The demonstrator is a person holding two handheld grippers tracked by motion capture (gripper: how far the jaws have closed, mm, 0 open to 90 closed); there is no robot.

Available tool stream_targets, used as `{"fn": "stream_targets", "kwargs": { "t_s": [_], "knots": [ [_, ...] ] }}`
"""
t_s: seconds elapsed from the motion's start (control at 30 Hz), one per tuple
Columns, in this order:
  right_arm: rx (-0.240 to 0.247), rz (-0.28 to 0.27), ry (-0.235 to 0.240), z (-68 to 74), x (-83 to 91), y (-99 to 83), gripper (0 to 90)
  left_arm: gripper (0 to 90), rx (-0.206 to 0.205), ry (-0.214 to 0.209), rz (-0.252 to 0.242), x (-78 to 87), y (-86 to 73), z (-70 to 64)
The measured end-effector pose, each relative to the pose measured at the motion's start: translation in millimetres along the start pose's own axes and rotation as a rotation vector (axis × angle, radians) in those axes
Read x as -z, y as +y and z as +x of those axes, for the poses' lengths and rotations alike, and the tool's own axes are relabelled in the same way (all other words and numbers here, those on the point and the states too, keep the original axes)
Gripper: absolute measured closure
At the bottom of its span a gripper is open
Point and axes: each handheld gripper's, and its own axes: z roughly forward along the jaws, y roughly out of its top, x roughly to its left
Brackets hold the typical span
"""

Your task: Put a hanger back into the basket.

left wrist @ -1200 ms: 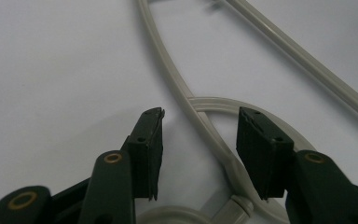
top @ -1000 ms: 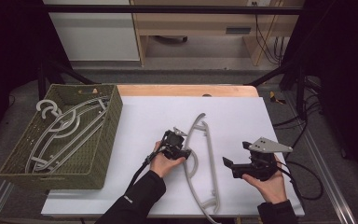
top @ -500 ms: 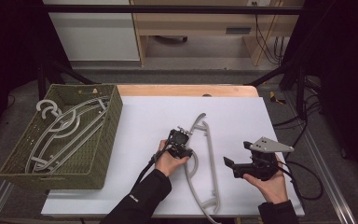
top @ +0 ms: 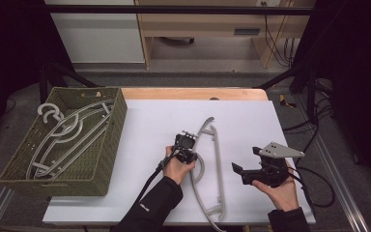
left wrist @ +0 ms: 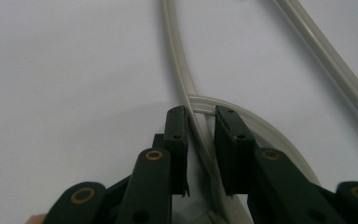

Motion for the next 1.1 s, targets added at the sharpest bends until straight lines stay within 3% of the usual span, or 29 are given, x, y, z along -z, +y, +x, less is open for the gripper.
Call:
{"fn": "stream_targets", "kwargs": {
  "t_s": [0.1,0.43,0.5,0.67,0.83,0.9,1.1],
  "knots": [
    [-0.003,0.0,-0.001,-0.4,0.1,-0.1,8.8,82.0,-0.003,-0.001,0.004,2.3,0.6,4.4],
    [0.002,0.003,0.002,0.0,-0.8,-0.3,8.8,81.4,-0.085,-0.012,-0.001,2.4,-0.4,8.9],
    [0.001,0.004,0.0,-0.4,-0.3,-0.3,8.8,75.3,-0.12,-0.026,0.028,1.1,-0.6,8.8],
    [-0.002,0.003,-0.001,-0.2,-0.1,-0.1,8.8,70.4,-0.154,-0.038,0.073,2.0,2.6,8.5],
    [0.002,0.005,0.0,-0.4,-0.8,-0.1,8.8,77.5,-0.158,-0.01,0.087,1.6,4.2,6.6],
    [0.003,0.005,0.003,-0.2,-0.7,-0.1,8.8,79.7,-0.139,0.012,0.093,1.1,5.7,4.2],
    [0.002,0.002,0.002,-1.3,0.6,-0.3,8.9,82.0,-0.126,0.017,0.091,2.1,5.8,4.8]
  ]
}}
